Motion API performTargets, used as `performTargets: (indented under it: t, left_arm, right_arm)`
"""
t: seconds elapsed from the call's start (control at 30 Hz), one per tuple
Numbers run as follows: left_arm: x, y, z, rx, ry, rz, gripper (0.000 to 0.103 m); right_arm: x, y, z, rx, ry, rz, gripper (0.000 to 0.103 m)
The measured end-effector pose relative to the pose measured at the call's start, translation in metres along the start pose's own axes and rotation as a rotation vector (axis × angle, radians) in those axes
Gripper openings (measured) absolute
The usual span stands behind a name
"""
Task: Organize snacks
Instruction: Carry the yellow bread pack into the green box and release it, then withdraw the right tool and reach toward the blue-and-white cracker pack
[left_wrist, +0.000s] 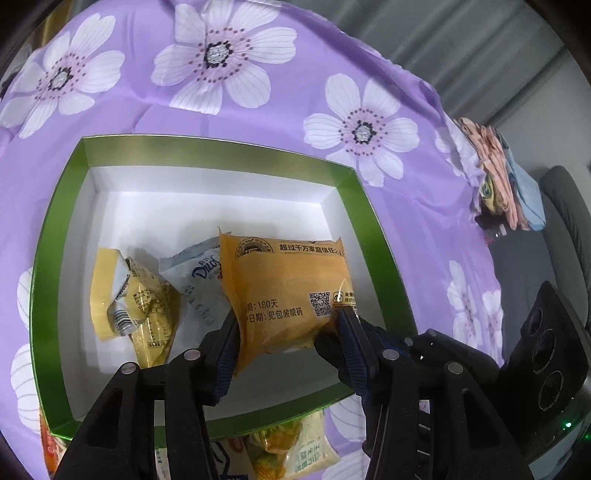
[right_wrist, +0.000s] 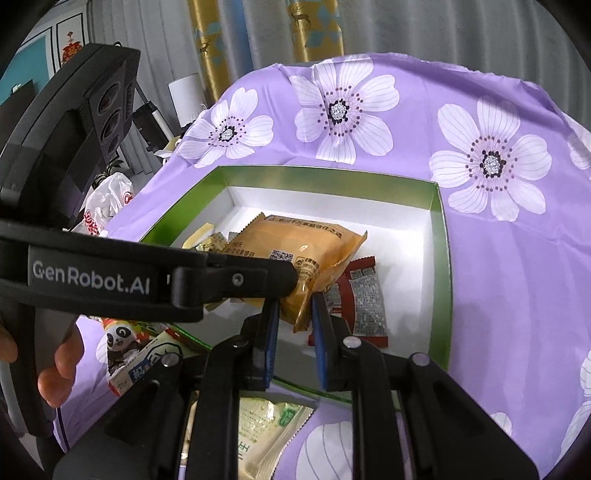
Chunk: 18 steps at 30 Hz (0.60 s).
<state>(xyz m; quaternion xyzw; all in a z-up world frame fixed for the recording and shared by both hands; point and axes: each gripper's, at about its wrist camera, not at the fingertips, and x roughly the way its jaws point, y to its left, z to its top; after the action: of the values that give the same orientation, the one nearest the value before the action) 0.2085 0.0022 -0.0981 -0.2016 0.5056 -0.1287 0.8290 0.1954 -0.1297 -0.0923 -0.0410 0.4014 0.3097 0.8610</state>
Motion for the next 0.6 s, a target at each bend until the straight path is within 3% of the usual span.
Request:
performTargets:
  t: [0.17,0.23,0.3,0.5,0.6]
  left_arm:
    - [-0.003,0.001,-0.001,-0.002,-0.012,0.023,0.053]
    - [-0.007,0.001,0.000,-0.006,-0.023,0.040,0.072]
    - [-0.011,0.003,0.000,-0.016,-0.036,0.039,0.079]
    - [-0.036,0.005,-0.003,-0.020,-0.076,0.056,0.080]
    - [-0.050,0.002,-0.009,-0.005,-0.092,0.057,0.085]
  right_arm:
    - [0.001,0.001,0.001,0.001,-0.001,-0.016,0.022]
    - [-0.001,-0.001,0.001,0.005,-0.004,-0.020,0.023]
    - [-0.005,-0.002,0.000,0.018,-0.004,-0.017,0.031]
    - [-0.030,0.001,-0.003,0.025,-0.038,-0.041,0.047]
    - [-0.049,0.003,-0.009,0.035,-0.073,-0.059,0.060]
